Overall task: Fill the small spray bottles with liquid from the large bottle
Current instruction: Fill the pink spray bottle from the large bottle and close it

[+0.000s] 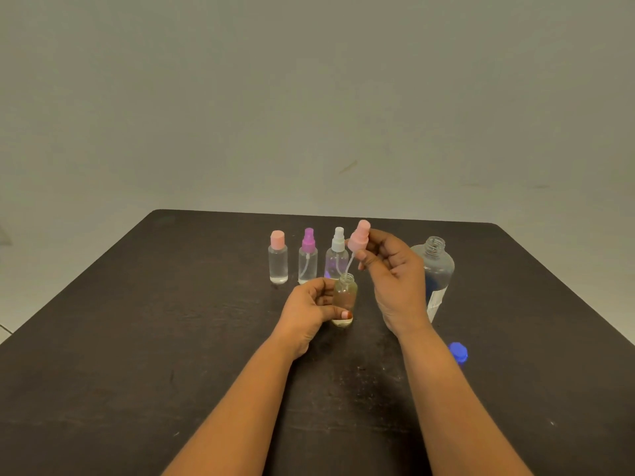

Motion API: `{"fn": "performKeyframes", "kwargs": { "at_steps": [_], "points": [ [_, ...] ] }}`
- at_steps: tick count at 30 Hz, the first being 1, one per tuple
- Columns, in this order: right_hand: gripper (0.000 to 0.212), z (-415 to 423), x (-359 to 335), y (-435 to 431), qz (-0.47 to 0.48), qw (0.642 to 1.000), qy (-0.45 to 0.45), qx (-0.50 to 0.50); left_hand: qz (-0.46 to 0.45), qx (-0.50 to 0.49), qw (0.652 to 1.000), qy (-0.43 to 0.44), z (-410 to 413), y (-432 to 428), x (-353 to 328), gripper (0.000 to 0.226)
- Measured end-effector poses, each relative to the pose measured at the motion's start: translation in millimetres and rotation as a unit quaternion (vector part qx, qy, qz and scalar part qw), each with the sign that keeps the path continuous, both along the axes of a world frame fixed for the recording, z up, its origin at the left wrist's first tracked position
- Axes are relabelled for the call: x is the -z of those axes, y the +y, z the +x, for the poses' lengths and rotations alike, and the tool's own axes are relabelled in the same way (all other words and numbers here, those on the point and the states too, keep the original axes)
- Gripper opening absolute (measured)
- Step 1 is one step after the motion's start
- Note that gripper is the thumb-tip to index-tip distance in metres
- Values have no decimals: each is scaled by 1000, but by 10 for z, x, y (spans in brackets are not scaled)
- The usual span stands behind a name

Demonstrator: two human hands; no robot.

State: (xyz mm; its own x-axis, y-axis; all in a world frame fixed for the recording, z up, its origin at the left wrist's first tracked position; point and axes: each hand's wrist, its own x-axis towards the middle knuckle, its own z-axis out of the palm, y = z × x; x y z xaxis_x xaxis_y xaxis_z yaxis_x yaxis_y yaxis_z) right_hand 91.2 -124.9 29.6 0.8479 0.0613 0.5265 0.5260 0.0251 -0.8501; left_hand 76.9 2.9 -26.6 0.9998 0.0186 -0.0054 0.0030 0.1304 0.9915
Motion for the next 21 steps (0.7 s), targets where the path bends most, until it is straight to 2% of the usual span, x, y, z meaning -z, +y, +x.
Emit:
{"fn": "performKeyframes", "kwargs": {
  "at_steps": [5,21],
  "points": [
    [43,-40,160,37,-26,999,27,10,4,0,1000,-7,-27,0,-15,43],
    [39,1,351,32,-43,997,68,8,13,-3,1000,-18,-51,1,-40,40]
  ]
}}
